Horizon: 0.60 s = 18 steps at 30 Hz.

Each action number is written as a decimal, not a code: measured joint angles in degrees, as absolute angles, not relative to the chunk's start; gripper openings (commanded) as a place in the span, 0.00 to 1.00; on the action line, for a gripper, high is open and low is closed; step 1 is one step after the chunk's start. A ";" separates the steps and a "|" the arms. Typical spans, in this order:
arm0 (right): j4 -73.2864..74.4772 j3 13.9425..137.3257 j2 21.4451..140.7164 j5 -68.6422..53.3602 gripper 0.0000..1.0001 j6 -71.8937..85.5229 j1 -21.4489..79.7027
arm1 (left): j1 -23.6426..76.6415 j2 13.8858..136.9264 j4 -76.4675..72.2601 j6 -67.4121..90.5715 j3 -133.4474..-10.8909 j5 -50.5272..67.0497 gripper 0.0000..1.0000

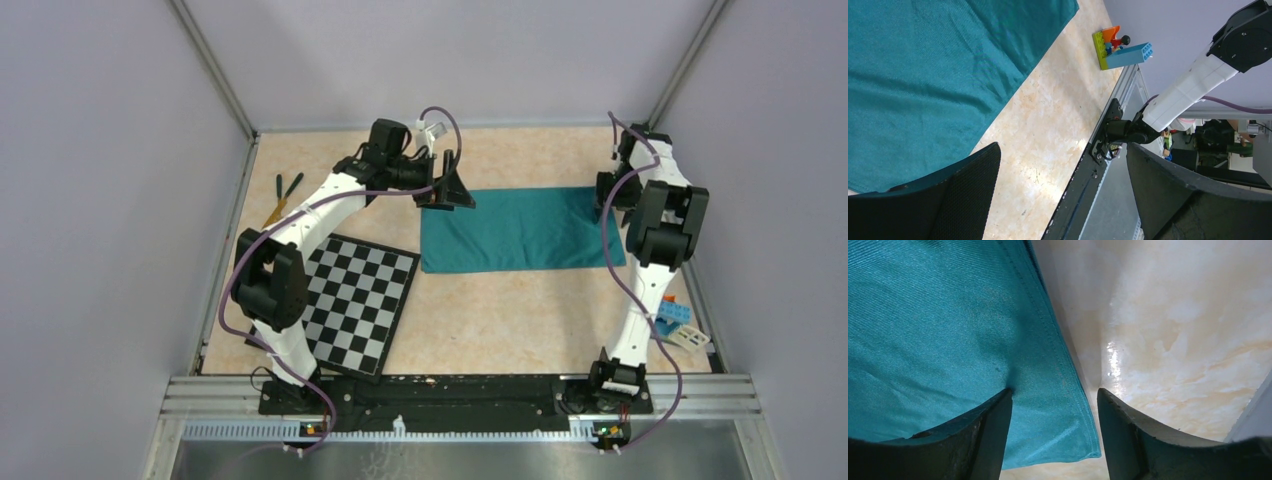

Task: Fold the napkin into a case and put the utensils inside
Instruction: Pick up the rectangle-folded napkin from the corner of the board.

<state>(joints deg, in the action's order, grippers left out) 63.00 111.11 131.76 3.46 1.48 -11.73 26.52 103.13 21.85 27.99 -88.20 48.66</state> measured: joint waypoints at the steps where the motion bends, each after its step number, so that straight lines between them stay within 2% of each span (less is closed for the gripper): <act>1: 62.98 111.11 131.90 3.46 0.60 1.45 -11.53 | 26.48 103.11 21.85 27.99 -88.18 48.66 0.99; 11: 60.36 108.68 131.13 2.92 0.57 0.86 -10.81 | 26.22 103.13 21.50 27.97 -88.03 48.66 0.99; 18: 57.25 105.71 129.47 0.54 0.40 -0.97 -10.81 | 26.22 103.13 21.45 27.97 -87.96 48.66 0.99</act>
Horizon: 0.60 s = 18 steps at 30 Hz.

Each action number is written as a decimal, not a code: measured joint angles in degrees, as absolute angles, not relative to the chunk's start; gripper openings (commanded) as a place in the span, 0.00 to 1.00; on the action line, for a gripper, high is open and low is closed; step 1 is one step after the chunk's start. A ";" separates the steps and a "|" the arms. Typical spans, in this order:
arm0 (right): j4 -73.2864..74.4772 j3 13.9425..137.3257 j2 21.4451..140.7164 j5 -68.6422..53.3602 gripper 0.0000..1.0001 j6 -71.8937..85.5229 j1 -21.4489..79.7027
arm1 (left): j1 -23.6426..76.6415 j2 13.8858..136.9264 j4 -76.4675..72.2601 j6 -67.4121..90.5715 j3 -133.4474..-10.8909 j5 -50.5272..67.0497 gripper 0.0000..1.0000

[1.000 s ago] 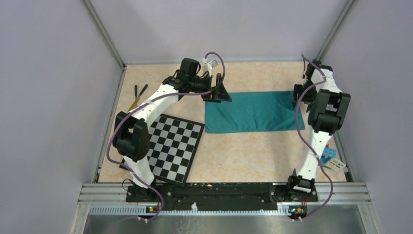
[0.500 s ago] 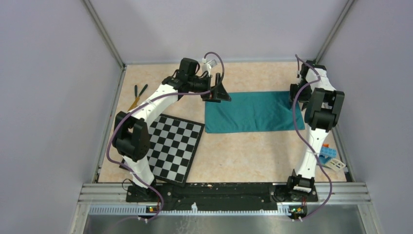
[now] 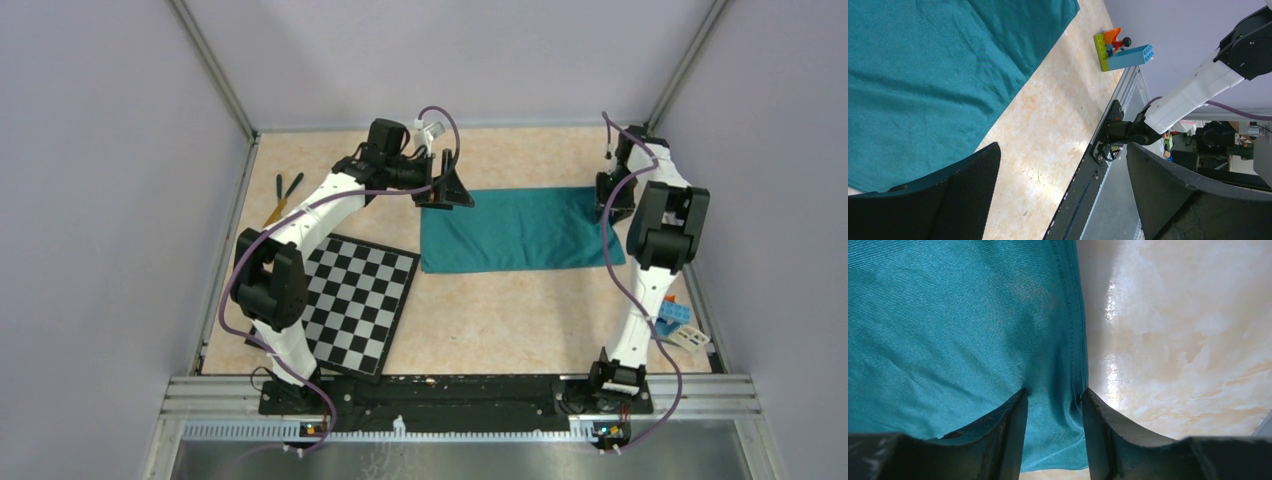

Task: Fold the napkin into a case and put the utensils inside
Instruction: Pick up the rectangle-folded napkin from the corner of the board.

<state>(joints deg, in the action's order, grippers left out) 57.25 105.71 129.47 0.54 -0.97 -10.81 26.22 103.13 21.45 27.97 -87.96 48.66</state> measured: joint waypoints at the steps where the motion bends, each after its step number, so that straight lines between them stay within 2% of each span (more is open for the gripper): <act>1: 57.25 105.71 129.47 0.30 0.35 -1.13 -10.76 | 26.22 103.13 21.45 27.97 -87.96 48.66 0.99; 5: 57.23 105.73 129.47 -0.08 0.18 -2.07 -10.61 | 26.22 103.13 21.43 27.97 -87.94 48.66 0.99; 8: 57.14 105.75 129.40 -0.14 0.00 -2.39 -10.61 | 26.22 103.13 21.45 27.97 -87.96 48.75 0.99; 14: 56.29 104.68 128.42 1.50 0.00 -1.52 -10.33 | 26.22 103.13 21.45 27.97 -87.94 49.06 0.99; 18: 54.57 100.86 125.78 9.39 0.00 0.08 -9.45 | 26.22 103.13 21.43 27.97 -87.94 49.04 0.99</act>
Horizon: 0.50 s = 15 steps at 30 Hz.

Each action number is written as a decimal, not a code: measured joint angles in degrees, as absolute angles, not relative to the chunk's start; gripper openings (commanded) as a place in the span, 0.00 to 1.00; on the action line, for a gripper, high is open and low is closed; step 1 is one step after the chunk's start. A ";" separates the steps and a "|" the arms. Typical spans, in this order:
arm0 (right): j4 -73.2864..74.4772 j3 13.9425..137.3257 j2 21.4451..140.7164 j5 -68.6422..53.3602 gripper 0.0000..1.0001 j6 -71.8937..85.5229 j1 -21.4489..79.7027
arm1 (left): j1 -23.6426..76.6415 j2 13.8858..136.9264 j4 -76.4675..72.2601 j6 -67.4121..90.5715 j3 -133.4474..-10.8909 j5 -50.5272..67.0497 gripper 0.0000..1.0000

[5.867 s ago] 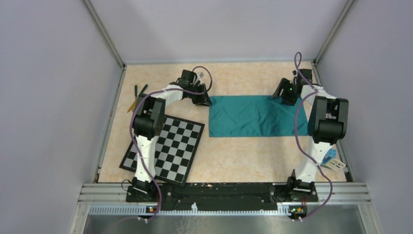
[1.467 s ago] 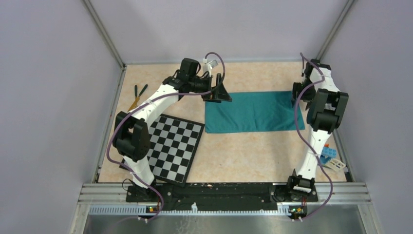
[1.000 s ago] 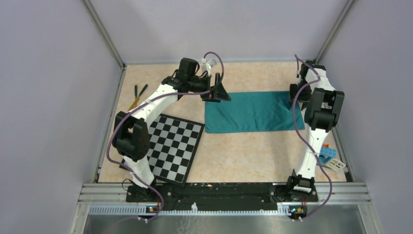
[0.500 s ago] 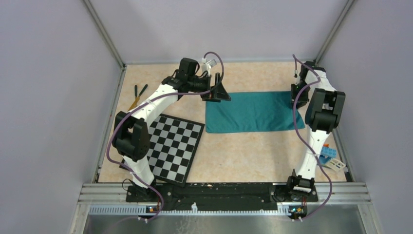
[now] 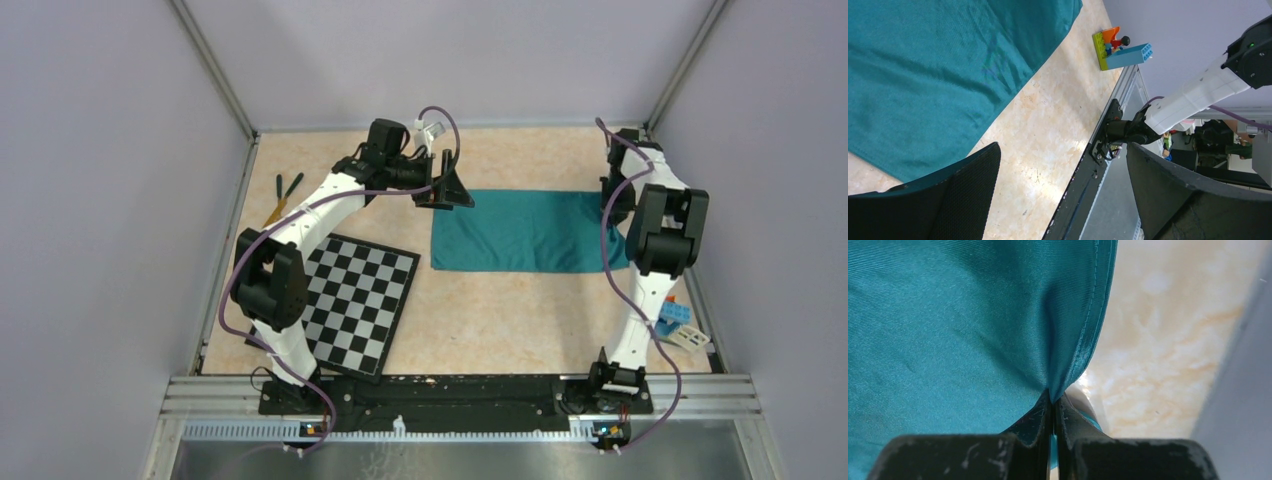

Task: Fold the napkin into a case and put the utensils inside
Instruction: Pick up the rectangle-folded napkin from the corner of the board, then fold the rectangle-folded napkin at the center of the board.

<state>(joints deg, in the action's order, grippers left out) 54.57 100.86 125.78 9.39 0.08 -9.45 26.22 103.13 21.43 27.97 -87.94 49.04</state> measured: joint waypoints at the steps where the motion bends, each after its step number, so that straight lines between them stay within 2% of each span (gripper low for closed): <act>1: 54.13 99.74 124.90 11.53 0.00 0.23 -9.21 | 26.22 103.11 21.43 27.97 -87.94 49.04 0.99; 9: 49.63 95.53 116.49 24.34 0.00 -0.27 -8.12 | 26.22 103.11 21.43 27.97 -87.94 49.01 0.99; 15: 47.70 95.37 113.60 26.76 0.00 -1.50 -2.94 | 26.22 103.11 21.43 27.94 -87.94 48.80 0.99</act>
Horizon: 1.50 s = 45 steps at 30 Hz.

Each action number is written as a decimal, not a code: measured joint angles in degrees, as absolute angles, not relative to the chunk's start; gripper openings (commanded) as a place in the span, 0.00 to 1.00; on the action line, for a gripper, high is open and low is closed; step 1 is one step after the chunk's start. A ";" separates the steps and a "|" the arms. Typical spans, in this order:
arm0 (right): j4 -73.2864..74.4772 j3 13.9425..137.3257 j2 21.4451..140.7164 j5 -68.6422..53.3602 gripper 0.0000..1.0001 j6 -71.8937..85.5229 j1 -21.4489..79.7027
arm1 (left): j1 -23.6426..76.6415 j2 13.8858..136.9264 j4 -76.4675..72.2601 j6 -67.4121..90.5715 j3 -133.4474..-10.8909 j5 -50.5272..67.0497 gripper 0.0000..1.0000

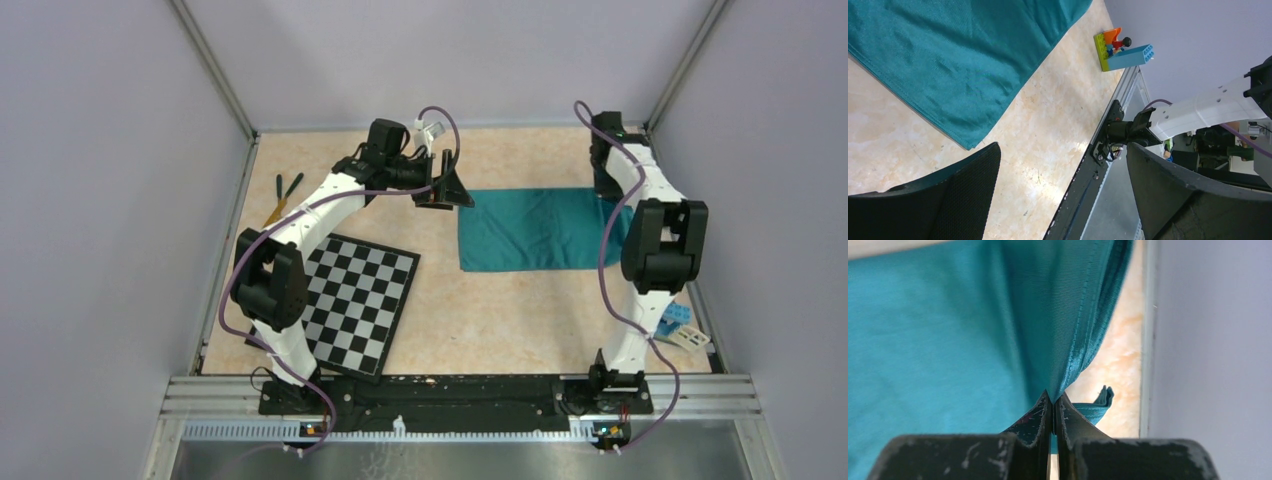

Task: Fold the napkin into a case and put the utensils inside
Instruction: Fold the rectangle-folded napkin at the center of the board.

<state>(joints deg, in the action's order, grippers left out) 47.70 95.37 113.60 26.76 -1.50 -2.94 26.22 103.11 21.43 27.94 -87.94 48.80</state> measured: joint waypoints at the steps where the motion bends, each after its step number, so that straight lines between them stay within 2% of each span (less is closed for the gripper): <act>1: 47.75 95.26 113.51 26.79 0.00 -1.54 -1.45 | 26.22 103.11 21.45 27.94 -87.94 48.73 0.99; 6: 48.66 95.33 113.51 24.10 0.00 -1.19 7.38 | 26.09 103.11 21.54 27.38 -87.94 47.97 0.99; 12: 50.78 96.86 113.65 15.05 0.00 2.15 14.87 | 24.58 101.97 24.14 26.22 -87.96 43.31 0.99; 19: 47.13 97.14 114.67 0.25 0.00 7.42 17.28 | 20.95 99.81 26.35 24.56 -88.42 38.39 0.99; 23: 45.08 97.14 116.99 -4.34 0.00 10.26 17.74 | 19.68 99.35 27.03 23.99 -88.86 37.21 0.99; 34: 44.53 97.41 119.17 -5.87 0.00 17.41 22.33 | 19.49 99.35 27.16 23.97 -88.92 37.60 0.99; 45: 44.01 98.76 122.26 -5.89 0.00 21.32 22.85 | 19.49 99.35 27.14 24.03 -88.92 38.24 0.99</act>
